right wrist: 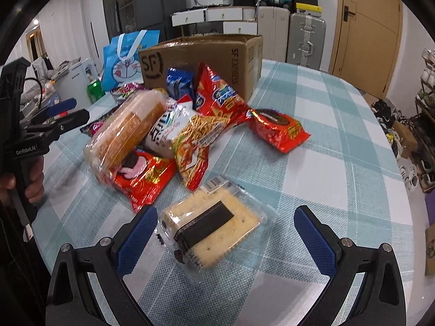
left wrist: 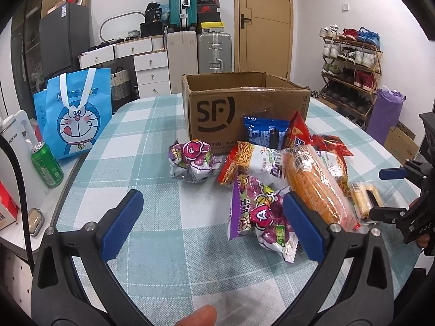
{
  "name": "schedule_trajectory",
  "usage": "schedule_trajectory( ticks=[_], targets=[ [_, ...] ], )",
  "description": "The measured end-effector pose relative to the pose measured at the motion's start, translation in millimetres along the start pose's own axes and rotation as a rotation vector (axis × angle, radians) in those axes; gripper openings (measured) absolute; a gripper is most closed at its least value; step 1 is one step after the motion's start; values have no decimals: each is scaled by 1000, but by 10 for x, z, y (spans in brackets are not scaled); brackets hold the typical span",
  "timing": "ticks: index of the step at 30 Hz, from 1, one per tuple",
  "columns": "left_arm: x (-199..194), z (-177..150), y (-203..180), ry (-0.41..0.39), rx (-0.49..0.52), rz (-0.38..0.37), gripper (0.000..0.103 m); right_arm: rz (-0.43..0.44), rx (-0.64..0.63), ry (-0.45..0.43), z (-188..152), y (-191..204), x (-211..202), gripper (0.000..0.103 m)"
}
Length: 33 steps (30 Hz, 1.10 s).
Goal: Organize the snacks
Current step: 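Lower left tool to purple candy bag while right tool lowers to cracker pack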
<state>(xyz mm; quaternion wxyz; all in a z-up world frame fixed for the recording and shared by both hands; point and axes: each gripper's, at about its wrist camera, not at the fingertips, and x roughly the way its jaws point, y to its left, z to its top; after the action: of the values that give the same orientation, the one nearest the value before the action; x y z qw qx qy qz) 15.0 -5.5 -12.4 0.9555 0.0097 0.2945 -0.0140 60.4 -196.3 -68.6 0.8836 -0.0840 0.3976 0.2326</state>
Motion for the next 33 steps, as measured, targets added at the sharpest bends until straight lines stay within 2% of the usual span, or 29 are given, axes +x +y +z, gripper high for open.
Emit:
schedule_trajectory(
  ticks=[6,11,18,24,29,31,32,33],
  targets=[
    [22,-16,-35,11,14,-17,102,-12,-80,58,-10,119,103,103],
    [26,-15,-35,17,13,-23,102,9,-118,98,32,128,196,103],
    [48,-12,-19,29,4,-32,102,48,-120,106,77,58,250,100],
    [62,-12,-6,38,-1,-39,102,22,-150,111,130,52,288,100],
    [112,-7,-24,62,6,-42,102,45,-149,104,186,26,355,100],
    [174,-6,-41,91,13,-38,102,62,-144,100,178,22,358,93],
    [199,-8,-46,103,15,-39,102,81,-138,96,171,17,350,85],
    [241,-13,-52,123,18,-45,102,77,-140,88,172,14,339,82]
  ],
)
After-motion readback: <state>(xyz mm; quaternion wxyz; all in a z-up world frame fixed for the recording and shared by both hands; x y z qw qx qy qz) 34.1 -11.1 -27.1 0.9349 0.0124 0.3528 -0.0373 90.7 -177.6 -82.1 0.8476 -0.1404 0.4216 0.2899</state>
